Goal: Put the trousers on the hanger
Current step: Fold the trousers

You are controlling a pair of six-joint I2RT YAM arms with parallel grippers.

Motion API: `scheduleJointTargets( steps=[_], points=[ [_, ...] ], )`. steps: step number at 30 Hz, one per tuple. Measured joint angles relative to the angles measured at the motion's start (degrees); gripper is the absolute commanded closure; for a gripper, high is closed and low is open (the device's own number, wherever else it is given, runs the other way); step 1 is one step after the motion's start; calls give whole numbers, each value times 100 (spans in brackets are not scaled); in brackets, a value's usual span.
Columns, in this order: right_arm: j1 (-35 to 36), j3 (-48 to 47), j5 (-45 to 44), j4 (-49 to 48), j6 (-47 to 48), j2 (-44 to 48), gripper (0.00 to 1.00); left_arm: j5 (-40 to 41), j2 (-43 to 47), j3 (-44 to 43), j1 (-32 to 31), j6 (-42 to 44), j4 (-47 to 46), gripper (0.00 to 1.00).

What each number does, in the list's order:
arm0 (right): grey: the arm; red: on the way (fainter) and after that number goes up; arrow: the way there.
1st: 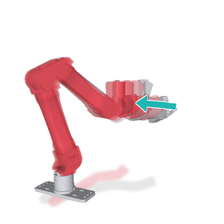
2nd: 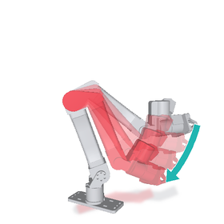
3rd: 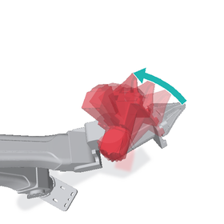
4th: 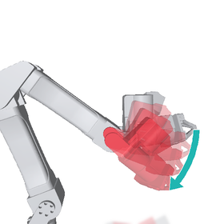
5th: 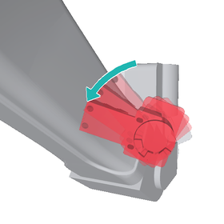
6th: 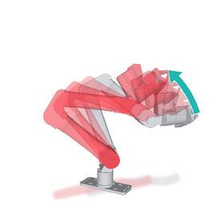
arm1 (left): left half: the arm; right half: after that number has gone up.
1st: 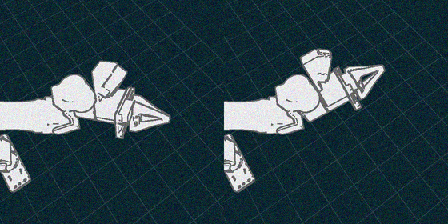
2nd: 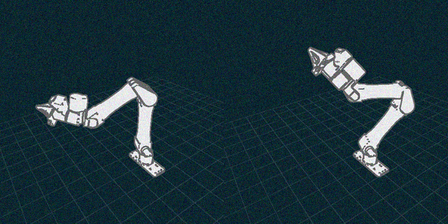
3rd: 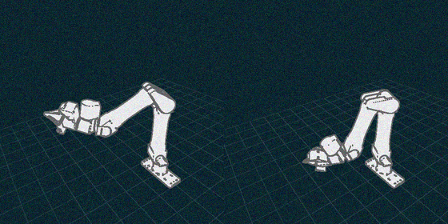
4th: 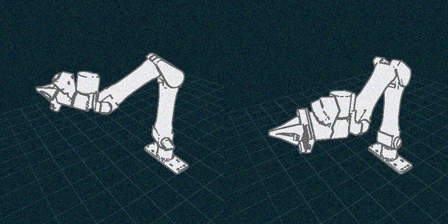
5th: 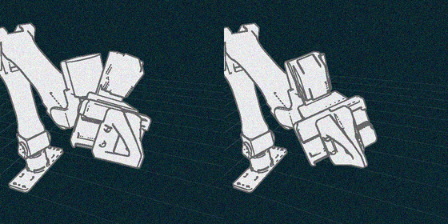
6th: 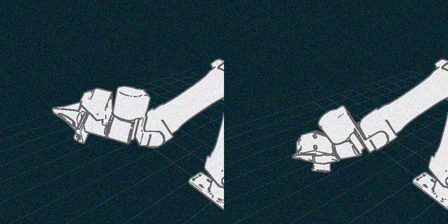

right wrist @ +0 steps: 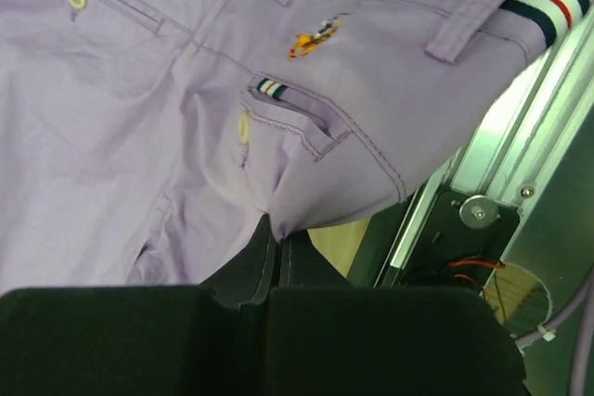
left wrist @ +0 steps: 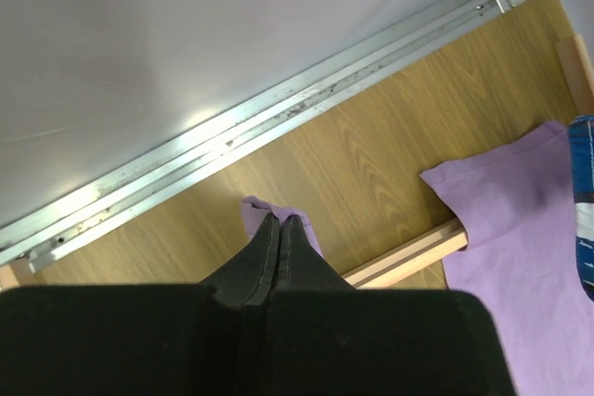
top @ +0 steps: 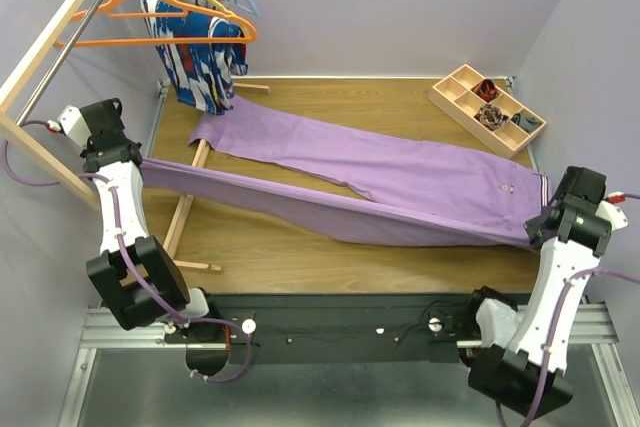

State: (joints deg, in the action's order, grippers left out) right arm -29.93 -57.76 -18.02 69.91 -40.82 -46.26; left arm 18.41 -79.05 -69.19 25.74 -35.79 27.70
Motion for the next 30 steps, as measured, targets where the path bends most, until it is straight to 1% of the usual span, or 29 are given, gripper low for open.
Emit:
scheduleJointTargets(
  steps=[4,8,11,16,21,26,30],
  points=[
    [26,17,94,-306,118,-629,99,-142,-164,0,-85,87,-223,100],
    [28,22,111,-750,302,-1226,99,-173,-595,-98,-413,184,-474,100],
    [35,22,136,-1043,426,-1613,99,-356,-1014,-413,-562,197,-557,100],
    [44,20,306,-1486,595,-2105,99,-730,-1714,-1174,-748,299,-625,100],
    [61,-52,452,-1856,708,-2444,99,-1139,-2306,-1799,-800,352,-682,100],
    [160,-337,540,-2275,833,-3254,99,-1445,-2889,-2339,-859,413,-649,100],
    [343,-472,533,-2461,881,-3613,99,-1587,-3324,-2817,-868,476,-597,100]
  ],
)
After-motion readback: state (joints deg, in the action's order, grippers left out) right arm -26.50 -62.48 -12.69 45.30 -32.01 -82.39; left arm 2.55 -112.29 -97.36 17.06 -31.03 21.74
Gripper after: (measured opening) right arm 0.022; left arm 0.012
